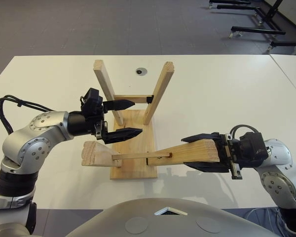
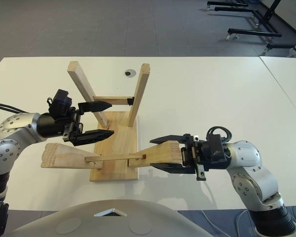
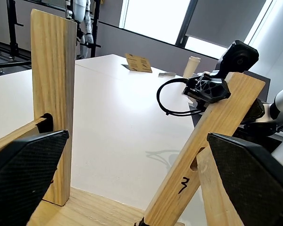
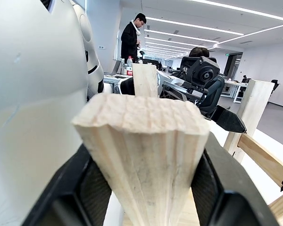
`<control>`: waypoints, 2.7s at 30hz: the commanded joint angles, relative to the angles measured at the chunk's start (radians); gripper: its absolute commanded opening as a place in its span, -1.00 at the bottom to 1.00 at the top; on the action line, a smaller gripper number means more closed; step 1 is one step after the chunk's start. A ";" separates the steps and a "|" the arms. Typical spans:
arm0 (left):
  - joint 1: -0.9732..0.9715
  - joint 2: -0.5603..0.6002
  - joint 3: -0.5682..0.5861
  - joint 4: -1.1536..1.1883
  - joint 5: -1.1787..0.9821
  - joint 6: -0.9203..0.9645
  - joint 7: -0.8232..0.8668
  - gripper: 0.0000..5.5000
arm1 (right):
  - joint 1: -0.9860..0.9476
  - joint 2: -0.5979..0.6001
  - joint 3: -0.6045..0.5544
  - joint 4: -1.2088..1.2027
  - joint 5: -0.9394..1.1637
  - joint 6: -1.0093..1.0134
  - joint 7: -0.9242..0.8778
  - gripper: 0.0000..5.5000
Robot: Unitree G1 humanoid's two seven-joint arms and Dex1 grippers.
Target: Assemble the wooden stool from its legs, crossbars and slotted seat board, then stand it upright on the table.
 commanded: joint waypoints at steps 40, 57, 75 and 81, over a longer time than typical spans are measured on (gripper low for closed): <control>0.543 -0.223 0.516 -0.290 -0.100 -0.263 0.263 0.96 | -0.501 0.128 0.131 0.053 -0.042 0.424 -0.054 -0.26; 0.784 -0.064 0.560 -0.361 -0.146 -0.233 0.142 0.96 | -0.434 0.176 0.136 -0.017 -0.066 0.411 -0.147 -0.26; 0.800 -0.064 0.446 -0.346 -0.100 -0.342 0.242 0.96 | -0.304 0.127 -0.006 0.120 -0.078 0.313 0.038 -0.26; 0.818 -0.053 0.438 -0.365 -0.114 -0.346 0.259 0.96 | -0.272 0.112 0.040 0.031 -0.098 0.281 0.060 -0.26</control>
